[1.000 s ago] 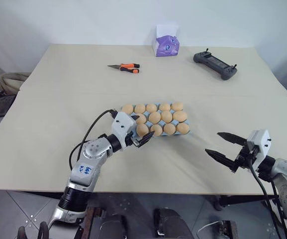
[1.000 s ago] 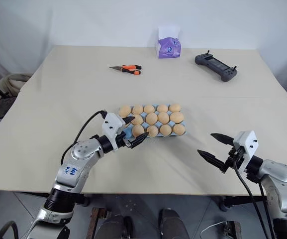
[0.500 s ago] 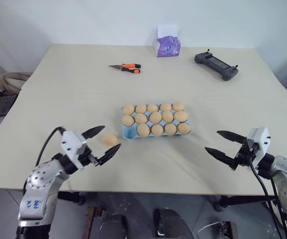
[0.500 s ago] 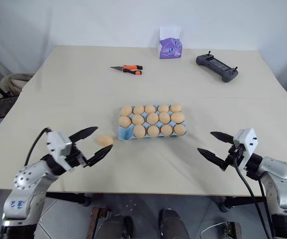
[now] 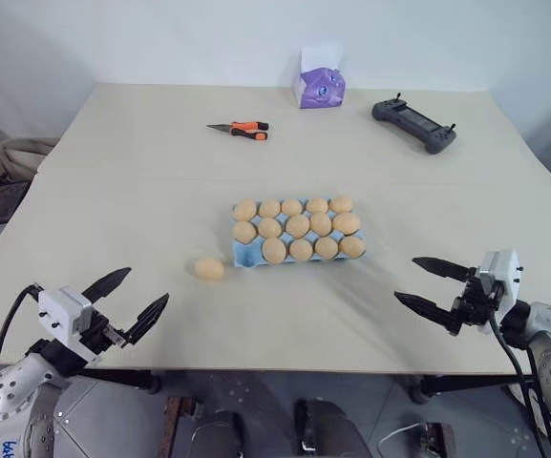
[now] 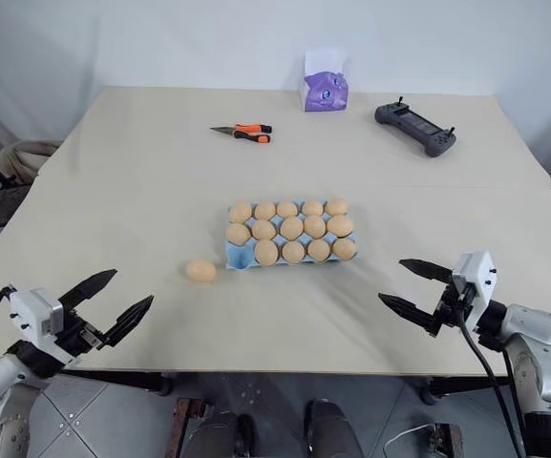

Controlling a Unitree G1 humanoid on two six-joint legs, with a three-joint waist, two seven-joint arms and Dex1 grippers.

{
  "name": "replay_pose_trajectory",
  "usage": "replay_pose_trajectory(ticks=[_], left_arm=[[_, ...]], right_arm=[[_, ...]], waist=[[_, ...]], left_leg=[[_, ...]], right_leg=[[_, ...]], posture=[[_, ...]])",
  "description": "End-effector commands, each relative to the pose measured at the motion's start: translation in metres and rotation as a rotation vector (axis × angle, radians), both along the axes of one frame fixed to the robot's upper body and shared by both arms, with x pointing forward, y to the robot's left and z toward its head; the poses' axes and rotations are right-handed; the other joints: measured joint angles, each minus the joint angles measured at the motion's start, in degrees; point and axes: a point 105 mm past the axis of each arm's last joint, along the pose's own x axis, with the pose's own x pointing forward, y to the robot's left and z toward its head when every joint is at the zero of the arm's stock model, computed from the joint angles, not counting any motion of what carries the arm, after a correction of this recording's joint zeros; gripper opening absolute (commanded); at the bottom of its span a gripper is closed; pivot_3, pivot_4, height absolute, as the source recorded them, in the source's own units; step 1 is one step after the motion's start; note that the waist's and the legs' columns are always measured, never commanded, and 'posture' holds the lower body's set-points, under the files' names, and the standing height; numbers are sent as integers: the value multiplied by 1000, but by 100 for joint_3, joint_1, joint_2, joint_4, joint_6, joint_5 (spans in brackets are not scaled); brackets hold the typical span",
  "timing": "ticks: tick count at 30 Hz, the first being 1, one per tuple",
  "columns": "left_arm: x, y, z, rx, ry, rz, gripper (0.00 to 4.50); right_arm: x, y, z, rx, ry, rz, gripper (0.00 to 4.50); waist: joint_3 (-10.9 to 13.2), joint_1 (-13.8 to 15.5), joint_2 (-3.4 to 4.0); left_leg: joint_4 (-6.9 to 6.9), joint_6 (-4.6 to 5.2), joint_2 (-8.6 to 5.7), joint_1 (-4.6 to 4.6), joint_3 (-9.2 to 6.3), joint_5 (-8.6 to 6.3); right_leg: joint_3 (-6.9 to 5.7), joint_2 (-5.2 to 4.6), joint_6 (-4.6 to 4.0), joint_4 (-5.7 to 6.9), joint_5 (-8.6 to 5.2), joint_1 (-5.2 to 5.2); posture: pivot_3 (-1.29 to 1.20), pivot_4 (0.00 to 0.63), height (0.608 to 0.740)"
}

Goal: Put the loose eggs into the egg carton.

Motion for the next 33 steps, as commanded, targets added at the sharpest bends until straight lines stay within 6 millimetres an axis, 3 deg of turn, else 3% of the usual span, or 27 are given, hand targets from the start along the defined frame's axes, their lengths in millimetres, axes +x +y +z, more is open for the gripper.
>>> replay_pose_trajectory(ticks=[1, 3, 14, 22, 29, 33], left_arm=[[-4, -3, 11, -13, -53, 8, 4441], [-3, -4, 10, -18, -54, 9, 4441], [44, -47, -2, -99, -19, -124, 4441], [69, -59, -18, -81, 62, -133, 4441], [83, -68, -20, -58, 71, -142, 4441], [90, -69, -23, -43, 80, -142, 3508]], right_arm=[[-2, -11, 10, -19, -45, -12, 4500], [-2, -13, 8, -24, -40, -20, 4500], [4, -22, 0, -35, -42, -28, 4500], [1, -25, 1, -39, -46, -55, 4500], [-1, -22, 3, -37, -52, -60, 4500], [-1, -21, 2, -38, -48, -66, 4500]], waist=[[0, 2, 0], [0, 3, 0], [-2, 8, 3], [-2, 16, 3], [-2, 21, 3], [-2, 9, 3]], left_leg=[[-2, 0, 0, 0, 0, 0], [-3, -1, 0, 0, 0, 0], [4, 3, -2, 3, 2, 2], [7, -2, 0, -1, 4, 1], [12, -1, 0, -1, 3, 2], [12, -3, 0, 2, 4, 3]], right_leg=[[0, 0, 0, -1, 0, 0], [-1, 1, 0, -5, 0, 0], [0, 3, 3, -2, 4, 5], [-1, 7, 6, 0, 6, 1], [0, 5, 9, 3, 8, 3], [0, 5, 9, 7, 8, 3]], posture=[[0, 150, 740], [0, 150, 740], [0, 150, 740], [0, 150, 740], [0, 150, 740], [0, 150, 740]])
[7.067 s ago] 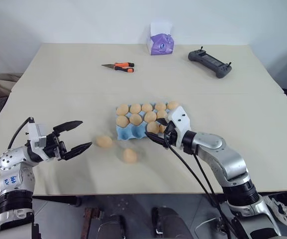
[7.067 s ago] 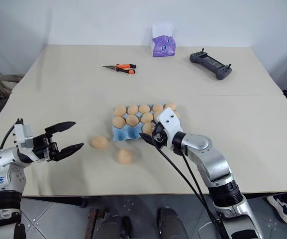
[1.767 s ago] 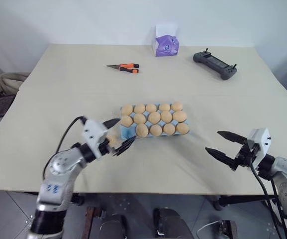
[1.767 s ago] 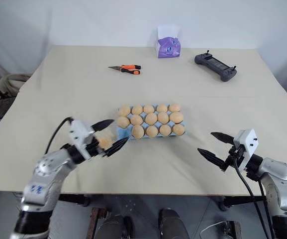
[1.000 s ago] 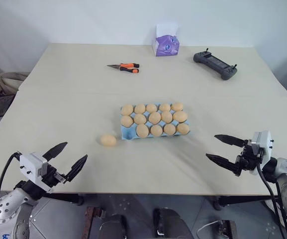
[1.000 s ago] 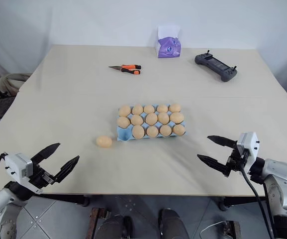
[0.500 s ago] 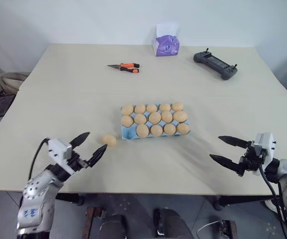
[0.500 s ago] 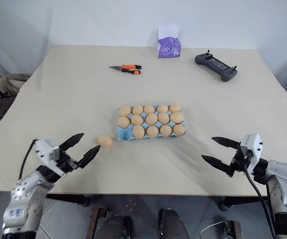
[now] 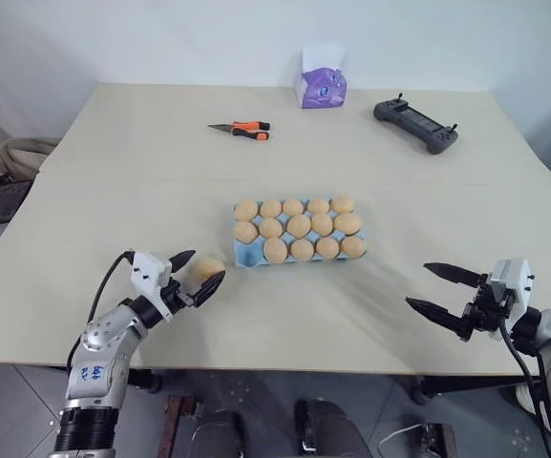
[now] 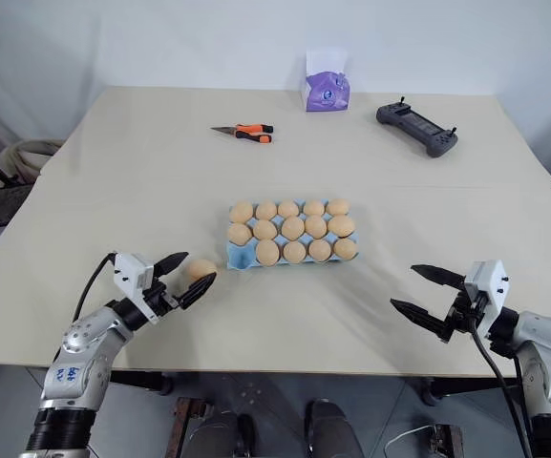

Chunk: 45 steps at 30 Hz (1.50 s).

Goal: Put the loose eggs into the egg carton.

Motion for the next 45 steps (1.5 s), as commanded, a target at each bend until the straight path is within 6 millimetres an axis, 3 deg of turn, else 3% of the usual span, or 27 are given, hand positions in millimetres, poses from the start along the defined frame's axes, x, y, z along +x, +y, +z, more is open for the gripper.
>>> replay_pose_trajectory(ticks=[1, 2, 9, 17, 29, 32, 35, 40, 45], left_arm=[[2, -2, 5, 6, -25, -12, 3220], [2, -3, 6, 7, -24, -18, 2930], [-4, -6, 18, -2, -30, -64, 2930], [-14, -29, 64, -57, -135, -176, 2930], [19, -59, 58, 1, -166, -229, 2930], [25, -60, 58, 3, -172, -216, 3510], [27, -60, 56, 9, -158, -212, 4447], [26, -60, 57, 3, -168, -221, 4481], [12, -52, 62, -21, -131, -254, 4481]], right_arm=[[-1, -5, 9, -6, -33, -15, 4500], [-1, -7, 8, -7, -31, -20, 4500], [-1, -15, -2, -4, -19, -34, 4500], [1, -18, -13, 10, -12, -40, 4500], [3, -12, -17, 25, -26, -58, 4500], [1, -12, -16, 26, -32, -69, 4500], [-6, -11, -15, 23, -34, -79, 4500], [-8, -8, -13, 24, -34, -85, 4500], [-7, -3, -8, 29, -37, -84, 4500]], waist=[[0, -12, 0], [0, -11, 0], [0, 4, 0], [0, 1, 0], [0, 3, 0], [0, 2, 0], [0, 8, 0], [0, 2, 0], [0, -5, 0]], left_leg=[[0, 0, 0, 0, 1, 0], [-2, -1, 0, 0, 1, 0], [1, 0, -1, -1, 1, 1], [3, -3, 0, 1, 1, 2], [22, -4, -5, 8, 4, 9], [17, -29, -4, 5, 4, 22], [13, -30, -3, 2, 4, 22], [15, -29, -4, 4, 5, 21], [13, -27, -4, 5, 3, 22]], right_leg=[[0, 1, 0, 0, 0, -1], [1, 1, 0, 0, 0, -1], [0, -1, 0, 0, 0, 0], [1, 0, 1, 7, 0, 0], [5, 1, 3, 28, 2, 4], [6, 2, 3, 25, 2, 0], [6, 2, 4, 24, 2, -4], [6, 2, 4, 25, 2, -2], [6, 1, 3, 29, 2, -2]], posture=[[0, 150, 740], [0, 150, 740], [0, 150, 740], [0, 150, 740], [0, 150, 740], [0, 150, 740], [0, 150, 740], [0, 150, 740], [0, 150, 740]])
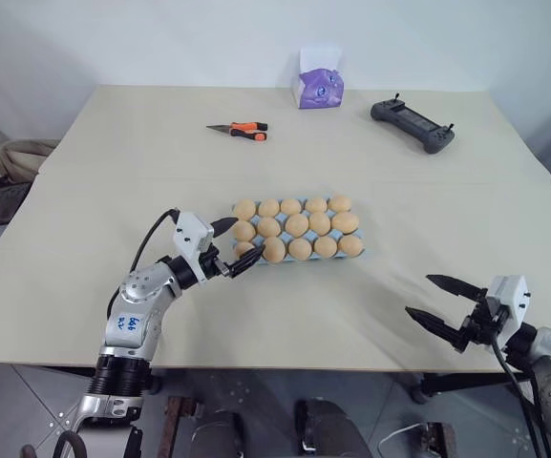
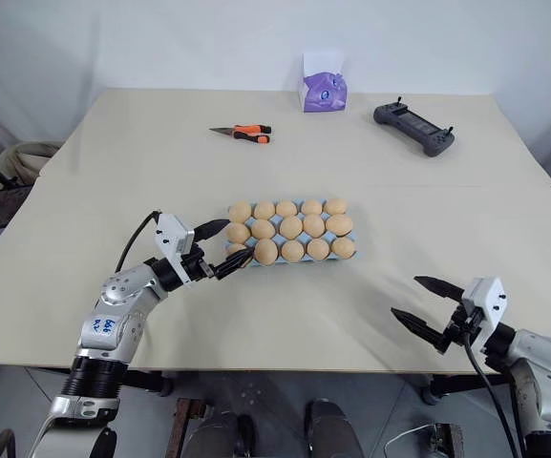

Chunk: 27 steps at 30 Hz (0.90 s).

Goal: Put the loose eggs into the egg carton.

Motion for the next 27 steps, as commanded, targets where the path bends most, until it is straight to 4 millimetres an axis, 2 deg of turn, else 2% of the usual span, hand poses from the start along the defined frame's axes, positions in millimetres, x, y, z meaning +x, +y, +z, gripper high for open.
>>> replay_pose_trajectory(ticks=[1, 5, 9, 11, 16, 21, 27], left_arm=[[-18, 12, 13, -28, 12, -40, 4481], [-43, 31, 14, -47, 67, -99, 4481], [-67, 62, 7, 23, 150, -147, 4481], [-70, 75, 10, 26, 151, -149, 4481], [-66, 112, 36, -42, -30, -67, 4481], [-80, 134, 26, 44, 44, -124, 4481], [-87, 153, 22, 102, 100, -153, 4481]], right_arm=[[0, 3, 13, 14, -44, 4, 4500], [1, 5, 17, 12, -45, 5, 4500], [3, 6, 23, 0, -48, 22, 4500], [5, 6, 25, -9, -48, 35, 4500], [13, 11, 40, -62, -71, 100, 4500], [16, 12, 46, -153, -62, 173, 4500], [24, 7, 54, -161, -76, 161, 4500]], waist=[[0, -15, 1], [1, -21, 2], [1, -14, 1], [2, -14, 3], [3, -5, 4], [3, -25, 4], [3, -31, 4]], left_leg=[[-3, -1, 0, 2, 0, 0], [-15, -11, 5, 4, 0, 1], [-12, -2, 4, 4, -3, -2], [-12, 9, 4, 5, -3, -6], [-11, 20, 0, 4, -6, -4], [-27, 15, 3, 0, -5, -5], [-29, 13, 7, -12, -5, -10]], right_leg=[[0, 0, 0, 0, 0, 0], [-1, 2, -6, -1, -4, -4], [-3, -1, -10, -1, -5, -2], [-3, -3, -13, -2, -7, -2], [-8, -12, -24, -2, -2, -1], [-10, -10, -31, -7, -6, -13], [-14, -10, -32, -17, -8, -22]], posture=[[0, 150, 740], [0, 150, 740], [0, 150, 740], [0, 150, 740], [0, 150, 740], [0, 150, 740], [0, 150, 740]])
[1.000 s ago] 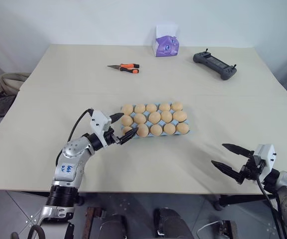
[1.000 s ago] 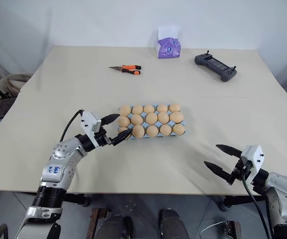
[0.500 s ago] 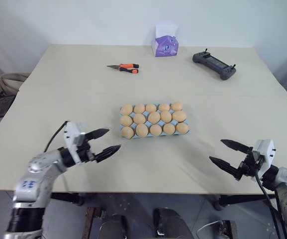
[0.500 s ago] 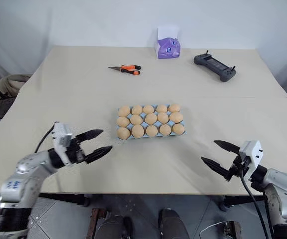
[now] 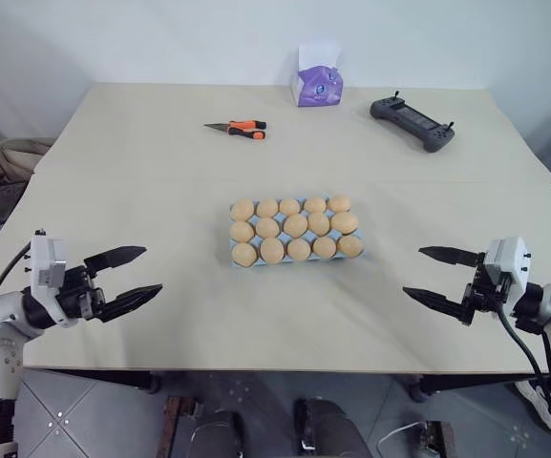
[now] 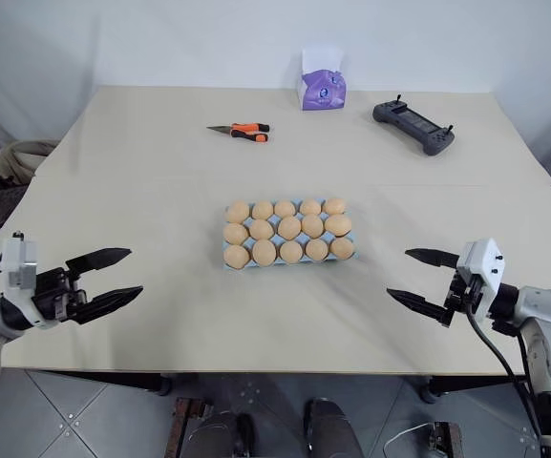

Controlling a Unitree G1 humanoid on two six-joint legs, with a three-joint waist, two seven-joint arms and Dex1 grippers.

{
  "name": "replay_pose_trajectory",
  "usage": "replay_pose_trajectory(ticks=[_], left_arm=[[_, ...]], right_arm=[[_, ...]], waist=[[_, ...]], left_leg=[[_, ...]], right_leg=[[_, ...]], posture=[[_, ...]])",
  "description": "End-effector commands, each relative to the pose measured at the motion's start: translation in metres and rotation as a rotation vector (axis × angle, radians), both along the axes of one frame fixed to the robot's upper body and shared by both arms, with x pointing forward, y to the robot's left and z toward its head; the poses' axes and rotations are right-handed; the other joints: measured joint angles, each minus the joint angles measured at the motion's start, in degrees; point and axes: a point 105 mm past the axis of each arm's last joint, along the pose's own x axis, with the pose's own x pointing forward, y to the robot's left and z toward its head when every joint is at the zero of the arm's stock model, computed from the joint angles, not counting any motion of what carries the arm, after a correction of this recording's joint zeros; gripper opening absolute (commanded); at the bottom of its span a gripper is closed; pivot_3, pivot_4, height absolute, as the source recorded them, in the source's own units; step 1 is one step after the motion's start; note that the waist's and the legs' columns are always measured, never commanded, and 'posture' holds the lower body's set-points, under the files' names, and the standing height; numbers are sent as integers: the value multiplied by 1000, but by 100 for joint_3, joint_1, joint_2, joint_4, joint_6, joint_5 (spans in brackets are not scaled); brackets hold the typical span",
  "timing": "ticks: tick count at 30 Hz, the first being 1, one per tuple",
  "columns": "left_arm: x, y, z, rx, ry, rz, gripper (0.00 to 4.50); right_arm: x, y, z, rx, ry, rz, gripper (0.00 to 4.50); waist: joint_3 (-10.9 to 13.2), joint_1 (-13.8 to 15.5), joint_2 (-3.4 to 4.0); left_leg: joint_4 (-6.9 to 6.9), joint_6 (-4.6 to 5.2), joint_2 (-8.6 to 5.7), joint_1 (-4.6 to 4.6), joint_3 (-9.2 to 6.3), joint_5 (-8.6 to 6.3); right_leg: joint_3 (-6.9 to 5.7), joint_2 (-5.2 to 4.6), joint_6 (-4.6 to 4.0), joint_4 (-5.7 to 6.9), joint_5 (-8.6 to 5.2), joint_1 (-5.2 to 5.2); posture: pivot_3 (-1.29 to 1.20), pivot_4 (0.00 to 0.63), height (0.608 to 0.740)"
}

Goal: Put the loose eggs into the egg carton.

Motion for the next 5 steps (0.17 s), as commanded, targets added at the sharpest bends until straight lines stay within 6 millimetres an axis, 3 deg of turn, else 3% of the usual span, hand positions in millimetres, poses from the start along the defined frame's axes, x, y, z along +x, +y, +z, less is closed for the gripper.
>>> replay_pose_trajectory(ticks=[1, 5], left_arm=[[-2, 11, 9, 39, -26, -7, 4481], [0, 11, 13, 59, -35, -36, 4481]], right_arm=[[1, -3, 8, -21, -28, 4, 4500], [2, 1, 8, -11, -33, 2, 4500]], waist=[[0, -1, 0], [0, 13, 0]], left_leg=[[0, 1, 0, 1, -1, -1], [0, 2, 0, 0, -4, -1]], right_leg=[[0, 0, 0, -1, 0, 1], [-3, -2, -2, 0, -1, 1]], posture=[[0, 150, 740], [0, 150, 740]])
